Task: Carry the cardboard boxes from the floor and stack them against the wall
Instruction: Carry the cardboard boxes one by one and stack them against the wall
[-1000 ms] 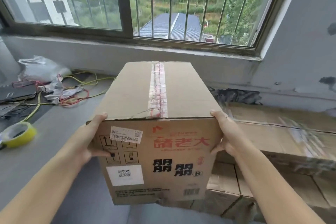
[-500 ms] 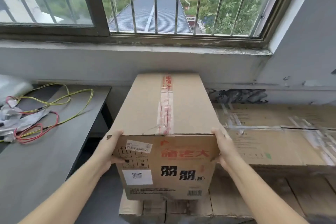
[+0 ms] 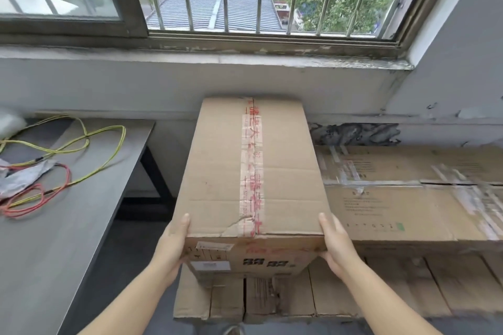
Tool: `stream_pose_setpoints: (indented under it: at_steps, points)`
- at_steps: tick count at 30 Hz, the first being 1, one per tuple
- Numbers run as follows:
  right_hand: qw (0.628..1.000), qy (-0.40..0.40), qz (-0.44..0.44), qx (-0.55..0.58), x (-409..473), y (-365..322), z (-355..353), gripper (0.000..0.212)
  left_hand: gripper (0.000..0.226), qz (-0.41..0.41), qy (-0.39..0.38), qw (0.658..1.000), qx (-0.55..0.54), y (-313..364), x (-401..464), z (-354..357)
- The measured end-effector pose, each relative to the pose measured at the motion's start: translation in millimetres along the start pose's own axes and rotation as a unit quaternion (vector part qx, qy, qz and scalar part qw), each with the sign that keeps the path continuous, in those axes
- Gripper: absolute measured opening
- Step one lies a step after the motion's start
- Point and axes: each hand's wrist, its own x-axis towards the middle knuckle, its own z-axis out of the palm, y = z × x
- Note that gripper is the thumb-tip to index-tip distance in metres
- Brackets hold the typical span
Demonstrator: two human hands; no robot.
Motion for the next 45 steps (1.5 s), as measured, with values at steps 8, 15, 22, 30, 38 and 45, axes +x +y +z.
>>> stream_pose_setpoints:
  at_steps: [8,15,22,30,38,45]
  points:
    - [0.997,-0.016,-0.009,-0.079,-10.2,-3.8,-10.3,0.054,0.034,-0.022,0.034,0.999,0.027,-0.4,-8.2,-3.3]
    - [0.973,-0.025,-0.139,-0.181,-71.0,-8.9,-59.1,0.058,0.047,0.179,0.067,0.970,0.148,-4.3,-70.7,-16.4]
    - [0.970,-0.008,-0.184,-0.159,-161.2,34.9,-118.3,0.042,0.040,0.246,0.009,0.962,0.119,-26.6,-165.5,-17.8]
    - [0.983,0.121,-0.125,-0.055,-233.4,99.6,-135.2,0.028,0.033,0.203,-0.136,0.947,0.209,-54.7,-191.6,19.7]
    - [0.915,0.383,-0.112,0.049,-336.2,156.5,-129.0,0.030,0.038,0.218,-0.406,0.834,0.303,-23.6,-175.3,96.4]
    - [0.798,0.586,-0.051,0.129,-422.2,224.8,-44.1,0.030,0.030,0.232,-0.568,0.706,0.353,-41.7,-184.1,127.0]
